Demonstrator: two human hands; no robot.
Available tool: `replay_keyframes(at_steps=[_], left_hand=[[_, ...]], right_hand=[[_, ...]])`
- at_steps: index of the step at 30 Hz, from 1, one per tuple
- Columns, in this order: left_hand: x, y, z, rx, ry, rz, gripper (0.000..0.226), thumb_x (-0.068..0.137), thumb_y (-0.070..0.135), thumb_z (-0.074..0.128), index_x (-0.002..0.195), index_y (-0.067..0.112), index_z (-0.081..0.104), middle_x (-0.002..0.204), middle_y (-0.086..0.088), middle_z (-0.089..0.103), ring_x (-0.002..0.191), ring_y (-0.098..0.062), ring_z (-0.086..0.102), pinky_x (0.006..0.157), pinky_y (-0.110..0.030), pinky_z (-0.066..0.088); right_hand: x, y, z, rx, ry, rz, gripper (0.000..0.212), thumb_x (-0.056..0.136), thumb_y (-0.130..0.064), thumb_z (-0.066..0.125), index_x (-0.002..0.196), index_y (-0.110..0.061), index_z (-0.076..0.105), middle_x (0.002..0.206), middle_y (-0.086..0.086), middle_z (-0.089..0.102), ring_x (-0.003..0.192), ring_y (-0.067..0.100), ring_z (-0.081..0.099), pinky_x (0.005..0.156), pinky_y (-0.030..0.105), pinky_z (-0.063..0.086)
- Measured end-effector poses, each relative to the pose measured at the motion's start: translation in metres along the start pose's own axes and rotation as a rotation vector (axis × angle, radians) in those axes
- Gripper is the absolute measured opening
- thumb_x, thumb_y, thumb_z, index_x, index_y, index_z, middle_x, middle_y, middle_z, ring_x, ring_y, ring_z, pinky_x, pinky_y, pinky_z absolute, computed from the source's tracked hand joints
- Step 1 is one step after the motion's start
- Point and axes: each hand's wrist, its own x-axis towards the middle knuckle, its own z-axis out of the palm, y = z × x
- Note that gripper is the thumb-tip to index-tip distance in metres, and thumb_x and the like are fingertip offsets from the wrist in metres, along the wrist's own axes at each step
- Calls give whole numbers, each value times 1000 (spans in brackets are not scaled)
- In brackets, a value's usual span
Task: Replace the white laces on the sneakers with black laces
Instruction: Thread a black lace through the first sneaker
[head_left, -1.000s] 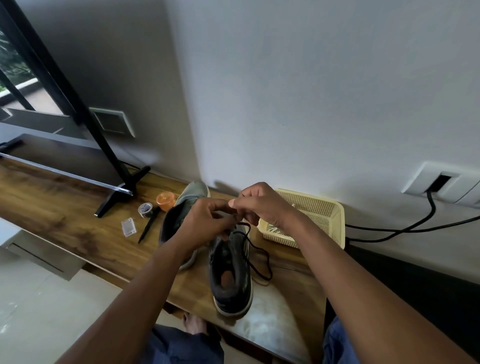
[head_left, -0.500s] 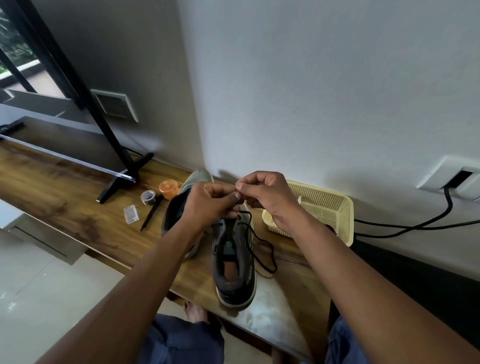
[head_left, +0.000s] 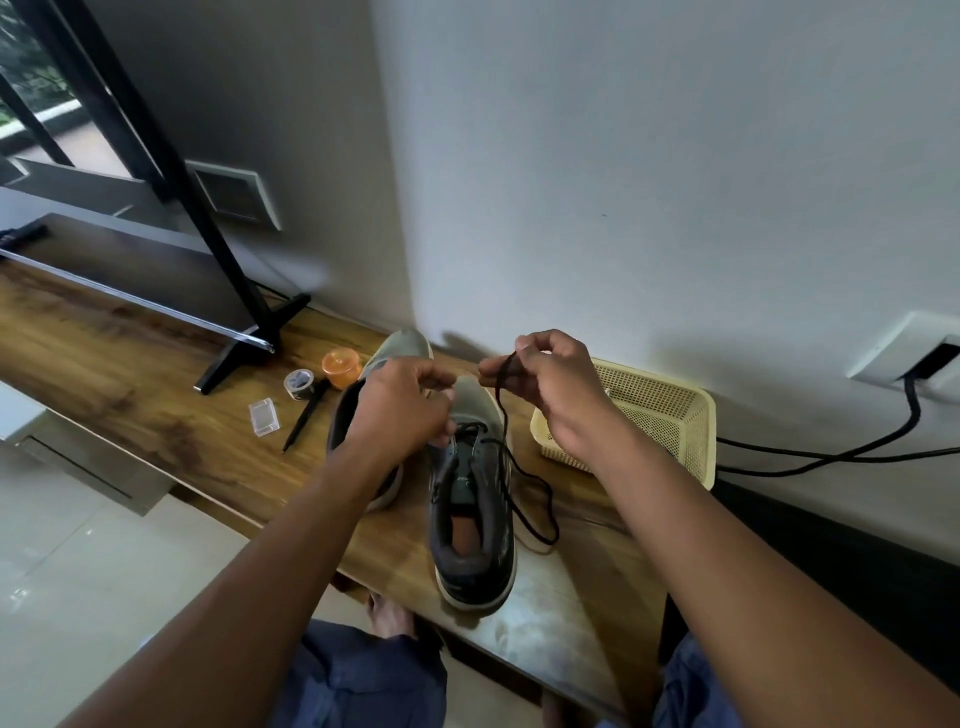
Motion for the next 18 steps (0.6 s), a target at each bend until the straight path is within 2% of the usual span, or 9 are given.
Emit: replay_keyframes(at_steps=[2,4,6,7,9,12,14,18], left_hand=[[2,-8,-4,129,-34,-69,28,98,2,66,123,14,70,88,-4,78,61,-14,77,57,-26,62],[2,-12,-5,222,-90,-103,30,99,3,64,126,15,68,90,-3,78,60,-13,76,57,-24,62],[1,-15,-4,301,-125,-98,31,98,6,66,128,16,67,102,-1,76,62,-12,77,64,-26,64],[0,-16,-3,351,-141,-83,32,97,8,68,128,17,67,107,-2,75,66,-13,78,72,-31,66],[-1,-17,-2,455,-171,-46,32,94,13,72,125,19,69,114,-4,74,82,-19,78,85,-39,65],[-1,-18,-1,556,-202,-19,28,92,24,77,120,22,71,114,-2,73,95,-22,74,92,-40,61],[-1,-18,0,570,-219,-25,22,92,28,78,113,23,71,105,0,75,91,-18,74,90,-37,61],[4,-22,-3,558,-220,-42,8,91,25,78,89,22,71,76,4,75,61,-12,72,74,-32,63]], right_hand=[[-1,-5,-2,92,-40,39,7,110,-12,48,104,-9,50,72,10,67,55,21,61,63,38,61],[-1,-5,-5,3,-54,27,8,109,-15,53,102,-12,53,68,6,54,47,12,41,45,27,44],[0,-2,-7,-172,-70,0,10,107,-15,56,99,-10,57,65,3,51,43,8,34,42,22,29],[1,1,-9,-287,-72,-18,12,106,-16,58,98,-9,60,65,2,53,42,7,37,41,22,28],[3,8,-11,-551,-73,-64,12,104,-21,62,96,-14,69,67,0,63,45,1,49,46,21,37],[6,18,-11,-794,-114,-84,10,97,-16,68,93,-23,73,81,3,76,65,4,61,60,22,44],[8,23,-14,-898,-138,-82,14,95,-12,67,96,-26,71,88,3,76,76,10,66,62,23,45],[7,27,-18,-1126,-172,-156,25,88,-2,61,99,-25,64,88,1,71,81,22,68,69,37,54]])
